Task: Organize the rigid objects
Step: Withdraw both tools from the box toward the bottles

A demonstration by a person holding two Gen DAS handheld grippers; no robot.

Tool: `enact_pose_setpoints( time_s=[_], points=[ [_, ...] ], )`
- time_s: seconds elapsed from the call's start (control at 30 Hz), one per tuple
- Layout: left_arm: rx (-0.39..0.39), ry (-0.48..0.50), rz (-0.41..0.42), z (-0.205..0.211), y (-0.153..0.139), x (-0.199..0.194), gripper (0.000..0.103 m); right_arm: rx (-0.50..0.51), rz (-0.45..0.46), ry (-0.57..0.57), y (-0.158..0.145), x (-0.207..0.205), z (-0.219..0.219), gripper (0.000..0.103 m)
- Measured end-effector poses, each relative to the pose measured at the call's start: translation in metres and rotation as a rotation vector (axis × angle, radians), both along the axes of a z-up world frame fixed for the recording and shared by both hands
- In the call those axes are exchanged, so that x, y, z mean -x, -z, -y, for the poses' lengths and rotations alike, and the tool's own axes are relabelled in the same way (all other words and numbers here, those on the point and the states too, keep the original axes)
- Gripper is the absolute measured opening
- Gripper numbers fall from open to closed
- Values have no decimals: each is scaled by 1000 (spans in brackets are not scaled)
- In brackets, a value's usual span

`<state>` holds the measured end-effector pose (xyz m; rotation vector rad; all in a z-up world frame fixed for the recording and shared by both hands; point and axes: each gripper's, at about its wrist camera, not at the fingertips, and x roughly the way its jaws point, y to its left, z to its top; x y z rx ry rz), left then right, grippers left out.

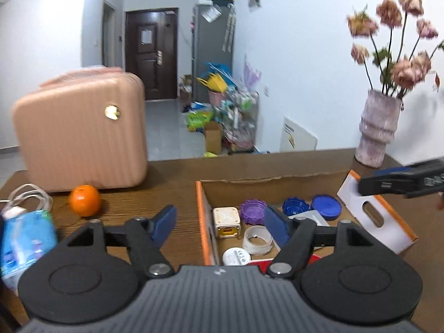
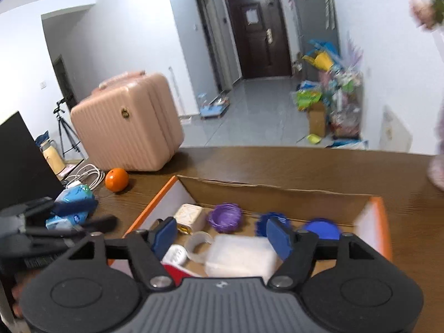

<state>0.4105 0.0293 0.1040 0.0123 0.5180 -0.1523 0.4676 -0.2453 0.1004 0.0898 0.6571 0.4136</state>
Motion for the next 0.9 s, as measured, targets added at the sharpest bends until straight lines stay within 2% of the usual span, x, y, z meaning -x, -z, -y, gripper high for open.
enact_pose_setpoints(
  time_s=[0.13, 0.3, 0.47, 0.53, 0.6, 0.7, 0.9],
  points=[
    [11, -29, 22, -4, -26, 40, 83, 24, 51, 68, -24, 54, 36, 78],
    [4, 7, 51, 7, -48, 97, 86, -14, 89, 99, -39, 116, 62, 78],
    [-1, 30, 108, 18, -59, 153, 87, -29, 145, 114, -46, 172, 66, 78],
    [9, 13, 133, 18, -56, 176, 90, -22, 185, 114, -44, 199, 64, 79],
    [-16, -40, 141, 22, -43, 199, 90, -5, 246, 129, -37, 231, 61, 80],
    [-34, -71, 149, 25, -23, 233, 90, 24, 298, 144, -21, 276, 56, 80],
    [-16, -107, 161, 21, 17, 315, 93, 72, 331, 145, 27, 357, 43, 86]
  ],
)
